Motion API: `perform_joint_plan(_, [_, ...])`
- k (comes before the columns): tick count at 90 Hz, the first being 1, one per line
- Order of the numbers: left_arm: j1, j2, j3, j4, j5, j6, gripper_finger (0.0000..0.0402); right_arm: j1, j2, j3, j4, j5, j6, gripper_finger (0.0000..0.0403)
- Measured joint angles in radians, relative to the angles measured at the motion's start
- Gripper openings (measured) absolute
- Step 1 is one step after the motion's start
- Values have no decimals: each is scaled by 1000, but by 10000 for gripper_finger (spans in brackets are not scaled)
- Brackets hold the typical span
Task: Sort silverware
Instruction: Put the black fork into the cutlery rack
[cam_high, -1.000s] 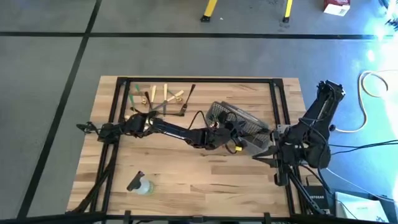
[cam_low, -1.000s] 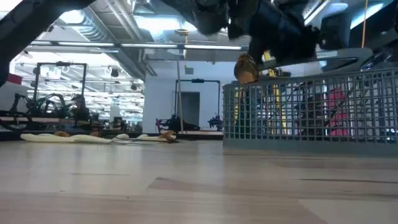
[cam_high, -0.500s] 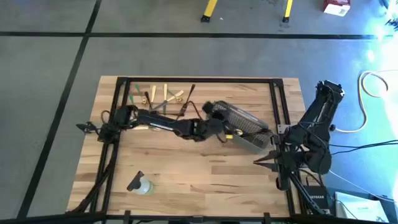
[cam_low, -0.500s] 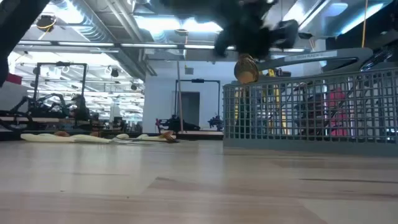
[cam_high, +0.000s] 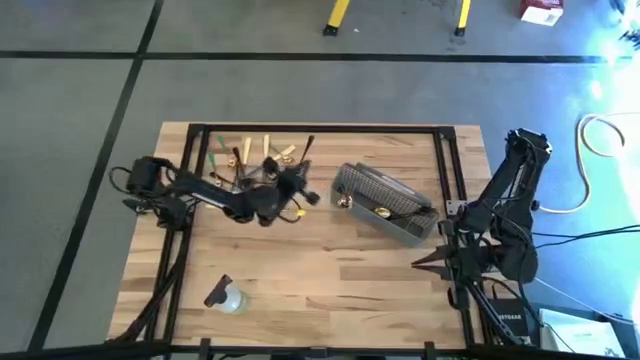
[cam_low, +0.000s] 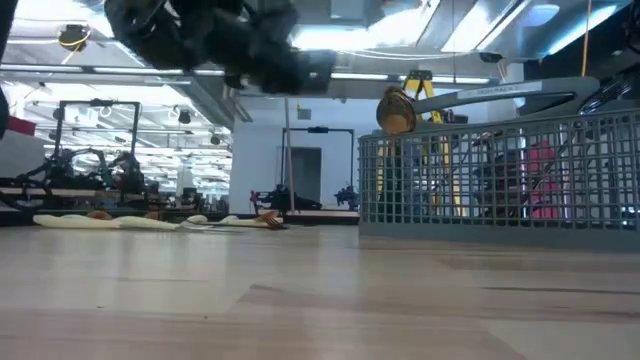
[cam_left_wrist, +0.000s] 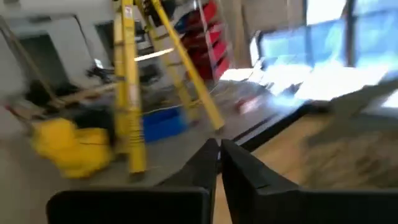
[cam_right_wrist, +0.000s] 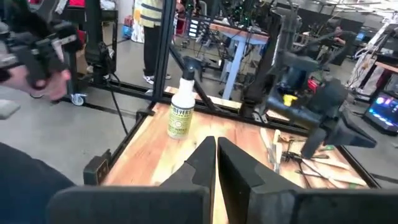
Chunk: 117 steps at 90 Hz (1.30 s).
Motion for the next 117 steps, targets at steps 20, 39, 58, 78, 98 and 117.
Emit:
perform_joint_plan(20, [151, -175, 131, -892, 177, -320, 3, 0, 0, 0, -2, 0, 5, 0])
perform_joint_plan(39, [310, -178, 135, -1297, 504, -470, 3, 0, 0, 0, -2, -1, 16, 0])
perform_joint_plan(58, [345, -175, 135, -1469, 694, -462, 19, 0, 1, 0, -3, 0, 0, 0])
perform_joint_plan(78, [399, -151, 135, -1504, 860, -407, 86, 0, 1, 0, -3, 16, -21, 0])
perform_joint_plan(98, [474, -81, 136, -1573, 903, -362, 134, 0, 1, 0, -25, 17, -21, 0])
perform_joint_plan(117, [487, -1, 136, -1539, 895, -293, 138, 0, 1, 0, -44, 17, -19, 0])
